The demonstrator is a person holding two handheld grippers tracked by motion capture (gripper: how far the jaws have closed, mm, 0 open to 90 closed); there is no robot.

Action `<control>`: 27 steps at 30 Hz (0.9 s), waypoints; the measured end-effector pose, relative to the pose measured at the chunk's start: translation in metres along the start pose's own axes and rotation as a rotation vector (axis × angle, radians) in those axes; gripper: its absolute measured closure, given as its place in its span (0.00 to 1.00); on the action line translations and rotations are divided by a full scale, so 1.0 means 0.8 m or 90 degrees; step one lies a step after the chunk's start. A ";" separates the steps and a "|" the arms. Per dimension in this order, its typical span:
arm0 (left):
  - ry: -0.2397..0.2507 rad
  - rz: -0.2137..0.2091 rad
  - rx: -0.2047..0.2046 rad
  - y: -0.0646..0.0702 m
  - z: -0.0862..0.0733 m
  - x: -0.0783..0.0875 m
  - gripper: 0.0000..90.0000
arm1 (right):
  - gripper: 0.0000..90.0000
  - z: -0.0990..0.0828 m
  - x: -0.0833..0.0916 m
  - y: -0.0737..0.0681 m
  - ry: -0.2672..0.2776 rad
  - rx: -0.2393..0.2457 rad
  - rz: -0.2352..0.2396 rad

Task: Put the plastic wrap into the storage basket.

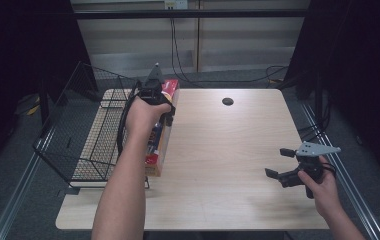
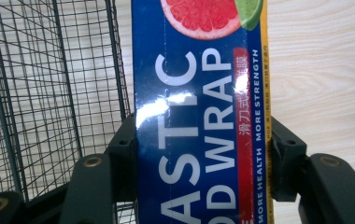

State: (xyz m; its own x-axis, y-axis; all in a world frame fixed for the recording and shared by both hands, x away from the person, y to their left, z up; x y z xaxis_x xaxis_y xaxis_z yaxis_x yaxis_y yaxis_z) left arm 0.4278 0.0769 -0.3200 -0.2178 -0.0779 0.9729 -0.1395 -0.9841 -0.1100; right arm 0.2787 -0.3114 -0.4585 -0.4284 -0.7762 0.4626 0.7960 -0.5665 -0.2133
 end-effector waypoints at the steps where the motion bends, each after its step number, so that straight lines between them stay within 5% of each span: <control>1: -0.002 0.001 0.000 -0.001 0.000 0.001 0.48 | 0.01 0.000 0.000 0.000 0.001 0.000 0.000; 27: -0.004 0.020 0.027 -0.042 -0.002 0.021 0.48 | 0.01 0.001 -0.002 -0.001 0.000 -0.001 0.001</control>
State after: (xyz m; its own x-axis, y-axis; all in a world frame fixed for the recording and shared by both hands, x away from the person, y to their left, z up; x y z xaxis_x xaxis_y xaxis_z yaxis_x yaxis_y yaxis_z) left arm 0.4274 0.1088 -0.2999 -0.2151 -0.1103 0.9703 -0.0921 -0.9869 -0.1326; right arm 0.2787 -0.3098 -0.4586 -0.4276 -0.7770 0.4621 0.7958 -0.5660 -0.2153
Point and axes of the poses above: each handheld gripper's, and its own axes: x roughly backward along the jaws, z roughly out of its top, y roughly to its right, the point moved 3 cm from there along -x, roughly forward along the jaws, and after that the axes turned 15 degrees about z, right-handed, at the moved point
